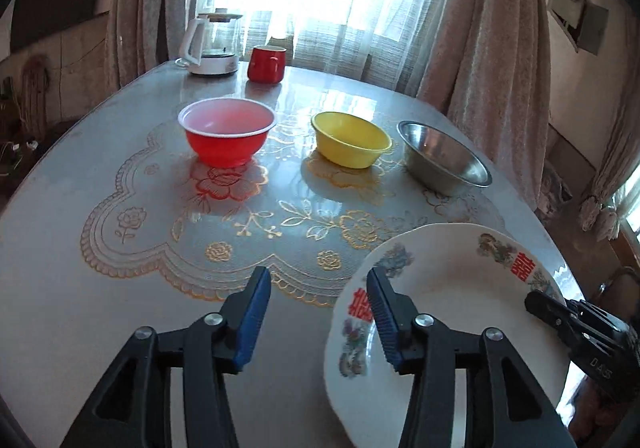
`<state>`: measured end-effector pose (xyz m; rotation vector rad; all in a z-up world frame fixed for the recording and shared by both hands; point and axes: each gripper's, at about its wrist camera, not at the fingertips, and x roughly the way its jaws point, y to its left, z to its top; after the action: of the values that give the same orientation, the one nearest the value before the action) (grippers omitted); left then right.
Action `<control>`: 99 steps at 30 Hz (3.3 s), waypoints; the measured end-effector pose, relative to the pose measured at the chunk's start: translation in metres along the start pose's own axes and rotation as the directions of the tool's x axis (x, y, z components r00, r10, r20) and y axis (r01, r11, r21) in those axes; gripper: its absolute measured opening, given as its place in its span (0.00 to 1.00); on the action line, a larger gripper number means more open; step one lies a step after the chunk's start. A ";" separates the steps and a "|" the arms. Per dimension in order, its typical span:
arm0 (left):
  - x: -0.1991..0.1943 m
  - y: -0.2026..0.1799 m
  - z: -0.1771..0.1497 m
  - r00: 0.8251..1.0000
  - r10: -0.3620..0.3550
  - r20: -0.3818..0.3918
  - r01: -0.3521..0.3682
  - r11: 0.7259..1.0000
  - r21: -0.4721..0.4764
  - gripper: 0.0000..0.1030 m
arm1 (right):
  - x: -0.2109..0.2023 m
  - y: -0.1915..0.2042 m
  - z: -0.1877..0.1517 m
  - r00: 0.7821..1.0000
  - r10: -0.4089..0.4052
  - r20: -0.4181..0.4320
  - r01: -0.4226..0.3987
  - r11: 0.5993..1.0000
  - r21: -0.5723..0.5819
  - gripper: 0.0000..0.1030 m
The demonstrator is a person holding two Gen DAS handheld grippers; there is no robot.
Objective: Organize plates and bowls
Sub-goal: 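Lower the dragon-print plate onto the floral dish stack with the right gripper, then open the right gripper and withdraw it from the plate stack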
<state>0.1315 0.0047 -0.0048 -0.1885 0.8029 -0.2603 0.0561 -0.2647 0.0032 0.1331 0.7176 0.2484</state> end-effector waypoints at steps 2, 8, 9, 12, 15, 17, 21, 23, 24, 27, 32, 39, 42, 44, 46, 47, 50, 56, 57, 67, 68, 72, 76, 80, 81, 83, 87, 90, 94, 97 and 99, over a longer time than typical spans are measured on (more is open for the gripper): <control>0.014 0.019 -0.001 0.996 -0.048 -0.075 0.042 0.996 -0.079 0.56 | 0.000 -0.002 -0.001 1.000 0.017 0.008 -0.017 1.000 0.010 0.15; 0.031 0.014 -0.011 0.976 -0.141 -0.168 0.137 0.990 -0.034 0.61 | 0.005 -0.007 0.002 0.999 0.045 -0.002 -0.045 0.998 0.048 0.15; 0.032 0.012 -0.012 0.970 -0.166 -0.178 0.163 0.986 -0.036 0.61 | 0.006 -0.007 0.002 0.999 0.047 -0.002 -0.047 0.998 0.049 0.15; 0.033 0.005 -0.014 0.960 -0.203 -0.195 0.206 0.979 -0.007 0.55 | 0.008 -0.011 0.002 0.998 0.066 -0.001 -0.066 0.996 0.059 0.15; 0.036 -0.003 -0.018 0.930 -0.265 -0.253 0.274 0.962 -0.002 0.26 | 0.010 -0.015 0.001 0.996 0.087 0.003 -0.087 0.993 0.086 0.16; 0.034 -0.007 -0.021 0.935 -0.254 -0.247 0.262 0.965 0.002 0.27 | 0.010 -0.015 0.001 0.997 0.080 0.006 -0.080 0.993 0.085 0.16; 0.032 -0.007 -0.020 0.934 -0.269 -0.236 0.264 0.963 -0.054 0.25 | 0.015 -0.013 -0.001 0.995 0.095 -0.014 -0.093 0.991 0.097 0.11; 0.027 -0.011 -0.017 0.945 -0.247 -0.214 0.245 0.969 -0.039 0.25 | 0.017 -0.011 -0.001 0.997 0.079 -0.022 -0.076 0.992 0.104 0.11; 0.023 -0.013 -0.015 0.949 -0.244 -0.202 0.243 0.970 -0.031 0.25 | 0.018 -0.015 -0.001 0.995 0.097 -0.028 -0.093 0.987 0.130 0.11; 0.012 -0.023 -0.006 0.951 -0.253 -0.177 0.254 0.967 -0.017 0.25 | 0.015 -0.029 -0.004 0.989 0.144 -0.024 -0.135 0.966 0.221 0.11; 0.008 -0.053 0.012 0.951 -0.268 -0.157 0.276 0.961 0.032 0.25 | -0.005 -0.047 0.000 0.991 0.131 0.029 -0.134 0.954 0.267 0.11; 0.040 -0.106 0.024 0.933 -0.291 -0.210 0.309 0.949 0.059 0.25 | -0.016 -0.101 -0.007 0.995 0.073 0.074 -0.096 0.918 0.386 0.12; 0.054 -0.123 0.021 0.930 -0.282 -0.233 0.305 0.950 0.066 0.25 | -0.016 -0.117 -0.013 0.998 0.039 0.058 -0.059 0.914 0.402 0.13; 0.062 -0.127 0.018 0.924 -0.289 -0.251 0.310 0.949 0.051 0.25 | -0.014 -0.125 -0.017 0.999 0.023 0.046 -0.040 0.910 0.412 0.13; 0.068 -0.129 0.013 0.920 -0.282 -0.271 0.302 0.953 0.035 0.25 | -0.014 -0.132 -0.021 0.998 0.026 0.060 -0.050 0.903 0.427 0.13; 0.071 -0.131 0.010 0.917 -0.283 -0.282 0.304 0.952 0.033 0.25 | -0.014 -0.133 -0.022 0.998 0.025 0.062 -0.050 0.901 0.430 0.13; 0.070 -0.136 0.006 0.924 -0.269 -0.271 0.293 0.955 0.050 0.25 | -0.013 -0.135 -0.027 0.998 -0.004 0.063 -0.023 0.906 0.422 0.14; 0.064 -0.128 0.007 0.923 -0.283 -0.261 0.296 0.955 0.008 0.25 | -0.017 -0.132 -0.029 0.997 -0.049 0.063 0.019 0.911 0.411 0.18; 0.062 -0.128 0.008 0.924 -0.282 -0.258 0.295 0.955 0.014 0.25 | -0.019 -0.131 -0.028 0.997 -0.058 0.058 0.029 0.915 0.403 0.18; 0.055 -0.120 0.004 0.931 -0.267 -0.248 0.284 0.958 0.033 0.26 | -0.011 -0.120 -0.035 1.000 -0.011 -0.008 0.014 0.910 0.414 0.18; 0.055 -0.118 0.004 0.934 -0.260 -0.245 0.276 0.961 0.033 0.26 | -0.011 -0.119 -0.035 1.000 0.001 -0.013 0.004 0.907 0.421 0.18; 0.049 -0.106 0.005 0.945 -0.240 -0.224 0.250 0.968 0.017 0.33 | -0.008 -0.105 -0.035 0.999 0.023 -0.028 -0.010 0.912 0.410 0.18; 0.047 -0.099 0.004 0.948 -0.234 -0.217 0.243 0.970 0.016 0.35 | -0.005 -0.095 -0.036 0.999 0.046 -0.025 -0.031 0.905 0.425 0.17; 0.040 -0.099 -0.001 0.954 -0.213 -0.212 0.229 0.972 0.054 0.37 | -0.007 -0.092 -0.040 1.000 0.003 -0.022 0.007 0.902 0.431 0.21; 0.037 -0.100 -0.002 0.960 -0.196 -0.200 0.214 0.974 0.073 0.39 | -0.010 -0.091 -0.041 1.000 0.002 -0.022 0.007 0.900 0.435 0.21; 0.030 -0.100 -0.004 0.975 -0.144 -0.171 0.164 0.980 0.113 0.45 | -0.018 -0.089 -0.041 1.000 -0.001 -0.008 0.004 0.900 0.436 0.23; 0.014 -0.090 -0.005 0.995 -0.050 -0.088 0.064 0.985 0.159 0.63 | -0.044 -0.084 -0.037 0.991 -0.133 0.025 0.113 0.914 0.390 0.32; 0.001 -0.081 -0.005 1.000 0.017 -0.026 -0.012 0.981 0.193 0.79 | -0.060 -0.083 -0.032 0.980 -0.192 0.054 0.159 0.915 0.370 0.32; -0.009 -0.066 -0.005 0.992 0.129 0.015 -0.129 0.966 0.223 0.86 | -0.066 -0.082 -0.024 0.976 -0.209 0.058 0.175 0.916 0.362 0.34; -0.011 -0.052 -0.005 0.990 0.140 -0.020 -0.133 0.969 0.209 0.87 | -0.064 -0.078 -0.021 0.978 -0.200 0.052 0.170 0.920 0.354 0.34; -0.010 -0.044 -0.005 0.989 0.138 -0.053 -0.126 0.974 0.186 0.87 | -0.060 -0.072 -0.019 0.980 -0.195 0.041 0.169 0.924 0.344 0.35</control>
<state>0.1141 -0.0342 0.0105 0.0461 0.8485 -0.2138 0.0127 -0.3500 0.0125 0.4001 0.6888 -0.0616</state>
